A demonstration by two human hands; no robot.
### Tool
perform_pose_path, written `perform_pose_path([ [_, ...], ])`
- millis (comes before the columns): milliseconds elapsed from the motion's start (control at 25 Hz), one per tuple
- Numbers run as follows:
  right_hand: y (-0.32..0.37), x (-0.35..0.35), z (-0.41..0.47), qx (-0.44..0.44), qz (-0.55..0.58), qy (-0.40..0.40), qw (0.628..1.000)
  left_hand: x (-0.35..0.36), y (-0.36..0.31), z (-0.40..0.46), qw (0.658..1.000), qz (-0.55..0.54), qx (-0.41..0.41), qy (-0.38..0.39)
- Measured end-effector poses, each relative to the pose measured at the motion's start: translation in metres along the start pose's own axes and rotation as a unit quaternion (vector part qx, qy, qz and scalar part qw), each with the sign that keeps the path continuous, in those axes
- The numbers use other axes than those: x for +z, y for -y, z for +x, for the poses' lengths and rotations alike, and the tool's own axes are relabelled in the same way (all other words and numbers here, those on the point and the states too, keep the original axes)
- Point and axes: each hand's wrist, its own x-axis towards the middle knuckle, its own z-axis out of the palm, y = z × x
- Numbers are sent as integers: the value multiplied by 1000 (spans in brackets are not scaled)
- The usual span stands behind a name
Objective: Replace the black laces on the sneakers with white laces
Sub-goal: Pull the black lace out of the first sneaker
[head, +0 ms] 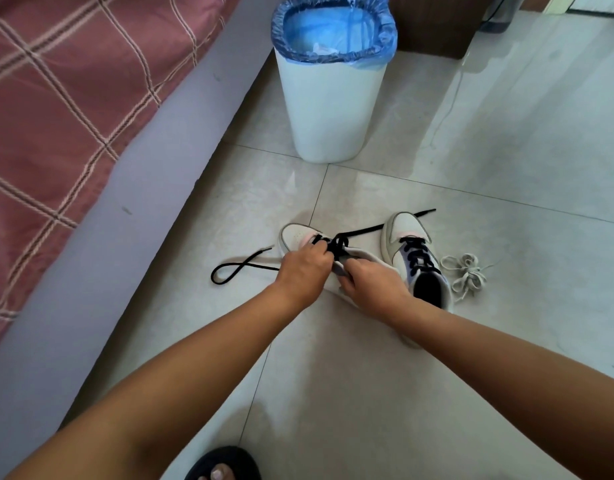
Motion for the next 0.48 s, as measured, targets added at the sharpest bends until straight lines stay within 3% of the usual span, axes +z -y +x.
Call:
perform_pose_path([
  [80, 1, -3, 2, 19, -1, 23, 1000, -4, 6, -14, 998, 47, 7, 31],
  [160, 3, -6, 2, 31, 2, 38, 999, -6, 20, -35, 986, 108, 11, 130],
  [280, 3, -8, 2, 38, -1, 37, 999, -9, 48, -60, 904, 205, -52, 372],
  [320, 3, -7, 1, 39, -3, 37, 999, -13, 50, -62, 891, 210, -75, 395],
  [400, 3, -4, 0, 34, -11, 33, 999, -17, 41, -56, 914, 158, -106, 359],
  [480, 4, -2, -2, 21, -26, 26, 999, -15, 20, -39, 957, 20, -143, 252],
])
